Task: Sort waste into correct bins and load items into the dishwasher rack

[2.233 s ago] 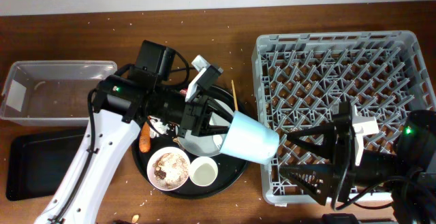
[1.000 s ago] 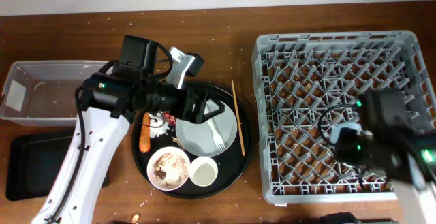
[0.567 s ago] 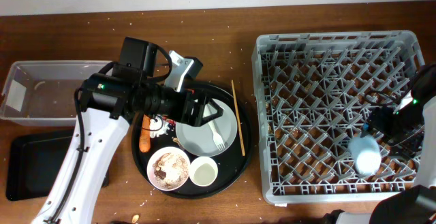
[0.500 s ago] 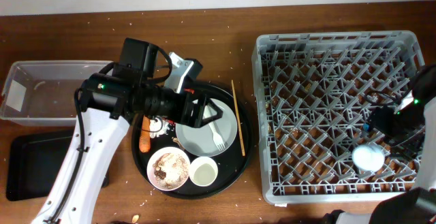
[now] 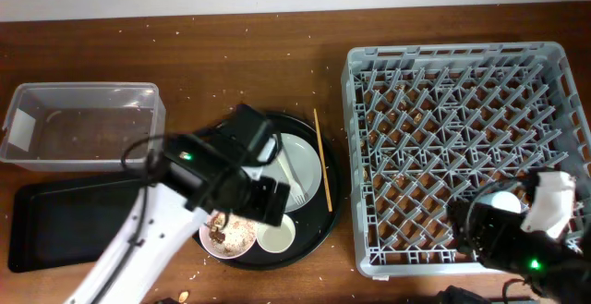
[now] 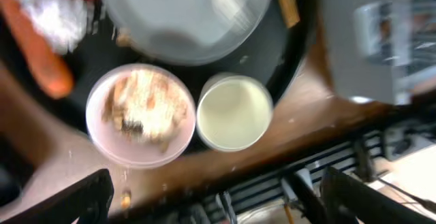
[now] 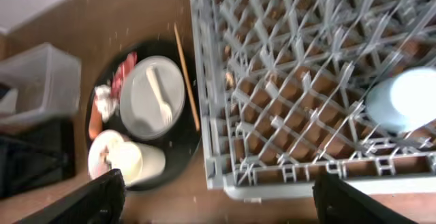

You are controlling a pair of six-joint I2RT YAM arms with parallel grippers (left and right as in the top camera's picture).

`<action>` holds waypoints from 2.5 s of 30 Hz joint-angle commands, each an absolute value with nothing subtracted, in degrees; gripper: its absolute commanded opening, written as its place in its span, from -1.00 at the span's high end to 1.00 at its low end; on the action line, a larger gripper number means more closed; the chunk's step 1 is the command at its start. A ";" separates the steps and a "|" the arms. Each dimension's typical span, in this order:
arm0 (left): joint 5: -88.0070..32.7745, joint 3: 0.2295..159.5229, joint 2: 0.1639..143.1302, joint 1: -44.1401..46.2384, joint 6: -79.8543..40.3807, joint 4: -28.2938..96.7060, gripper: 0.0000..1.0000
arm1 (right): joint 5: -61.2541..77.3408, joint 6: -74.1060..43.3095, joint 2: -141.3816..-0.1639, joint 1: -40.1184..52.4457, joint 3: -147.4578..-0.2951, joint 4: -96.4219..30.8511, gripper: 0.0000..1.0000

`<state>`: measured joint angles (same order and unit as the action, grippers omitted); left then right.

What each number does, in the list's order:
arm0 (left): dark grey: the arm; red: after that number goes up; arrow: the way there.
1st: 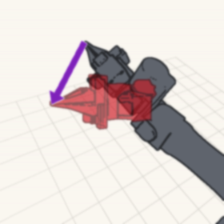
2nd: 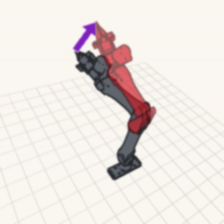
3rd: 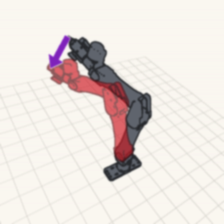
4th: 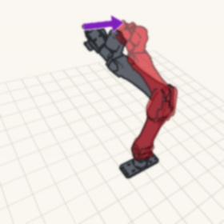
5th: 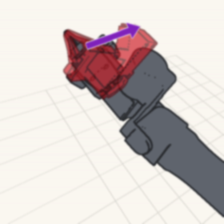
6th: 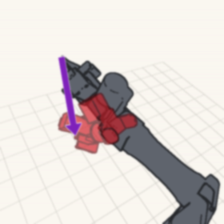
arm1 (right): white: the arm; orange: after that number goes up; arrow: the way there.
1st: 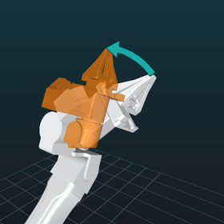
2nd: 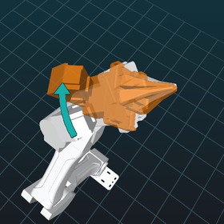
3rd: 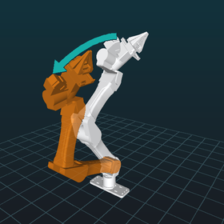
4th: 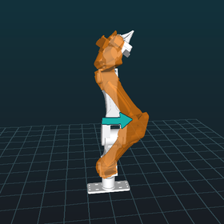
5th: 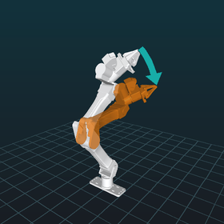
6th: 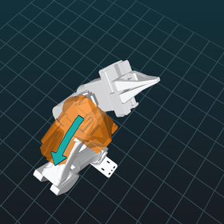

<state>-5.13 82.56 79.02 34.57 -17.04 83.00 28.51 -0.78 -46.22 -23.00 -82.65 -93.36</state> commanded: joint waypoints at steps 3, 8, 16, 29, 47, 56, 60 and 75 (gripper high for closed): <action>-0.84 64.36 78.72 36.97 -28.36 73.82 -0.44 | 27.18 4.19 -51.35 -13.19 -81.14 -95.00 -0.75; -5.15 48.64 78.78 36.97 -28.67 55.83 -0.05 | 23.33 2.04 -53.36 -8.03 -81.14 -94.63 -0.76; -10.87 61.65 78.72 36.97 -26.70 61.69 0.99 | 23.31 1.45 -55.20 -8.03 -77.71 -93.95 -0.77; -71.90 74.41 77.78 23.86 -7.16 50.26 0.99 | 72.93 17.69 -56.58 4.51 -64.45 -66.83 -0.68; -58.46 74.41 77.78 23.83 -7.20 48.56 -0.99 | 38.44 1.21 -53.67 -10.98 -70.83 -73.54 0.05; -55.02 74.41 77.78 23.86 -7.18 52.66 -0.99 | 2.76 -18.48 -70.41 -43.44 -72.44 -76.53 0.05; -55.02 74.41 77.78 23.86 -7.18 52.82 -0.99 | 7.64 -21.12 -82.30 -48.38 -72.44 -70.30 0.04; -37.58 74.37 77.76 23.83 -7.18 60.25 -0.99 | 32.67 -2.85 -65.28 -44.27 -84.90 -85.76 -0.54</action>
<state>-47.18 73.82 78.32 23.81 -7.73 57.65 25.63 -10.85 -74.24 -50.52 -83.42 -84.93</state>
